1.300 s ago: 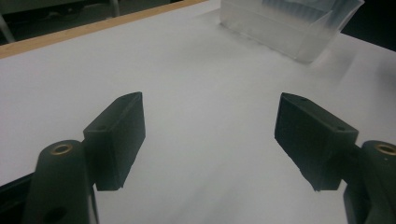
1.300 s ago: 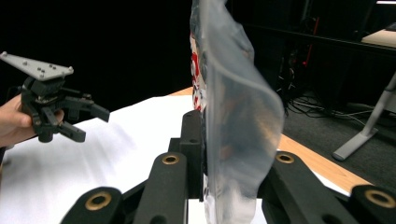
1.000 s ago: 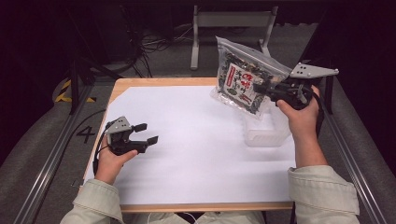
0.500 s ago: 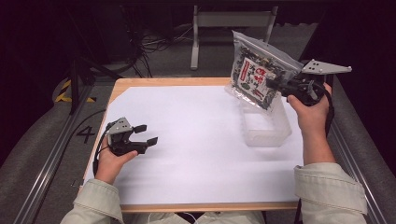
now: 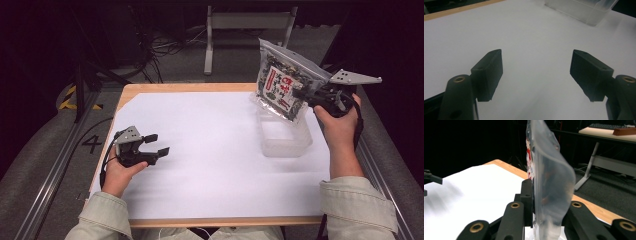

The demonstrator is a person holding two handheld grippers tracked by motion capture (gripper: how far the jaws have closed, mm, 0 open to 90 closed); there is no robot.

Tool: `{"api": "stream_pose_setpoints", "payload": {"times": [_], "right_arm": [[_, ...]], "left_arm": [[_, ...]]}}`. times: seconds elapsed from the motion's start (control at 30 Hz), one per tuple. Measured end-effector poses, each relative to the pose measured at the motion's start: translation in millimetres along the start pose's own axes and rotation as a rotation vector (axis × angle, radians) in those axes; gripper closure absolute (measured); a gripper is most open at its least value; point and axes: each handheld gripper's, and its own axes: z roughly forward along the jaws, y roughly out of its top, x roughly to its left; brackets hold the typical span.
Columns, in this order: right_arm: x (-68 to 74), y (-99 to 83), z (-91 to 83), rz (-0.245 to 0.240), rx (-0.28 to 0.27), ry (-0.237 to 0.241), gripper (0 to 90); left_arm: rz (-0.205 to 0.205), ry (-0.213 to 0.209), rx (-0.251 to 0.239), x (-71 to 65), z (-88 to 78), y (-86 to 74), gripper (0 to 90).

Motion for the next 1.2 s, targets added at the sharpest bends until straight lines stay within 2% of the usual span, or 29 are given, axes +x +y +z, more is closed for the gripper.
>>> {"api": "stream_pose_setpoints", "payload": {"times": [0.33,0.6,0.87,1.07,1.2], "right_arm": [[-12.6,-13.6,-2.8,0.021,0.003,-0.008,75.8],[-18.0,-21.1,-4.2,0.016,0.015,-0.041,75.8],[-17.9,-22.4,-8.5,0.002,0.015,-0.055,75.8],[-15.5,-18.6,-16.4,-0.012,-0.020,-0.065,75.8],[-14.5,-17.0,-17.4,-0.019,-0.023,-0.075,75.8]], "left_arm": [[0.002,-0.004,0.009,-0.9,1.2,0.0,27.8],[0.004,-0.004,0.008,-0.8,1.0,-0.1,28.0],[0.001,-0.007,0.007,-2.2,1.1,0.1,28.9],[0.001,-0.007,0.008,-2.2,1.2,0.0,29.1],[0.004,-0.009,0.007,-2.4,1.2,0.2,29.1]]}}
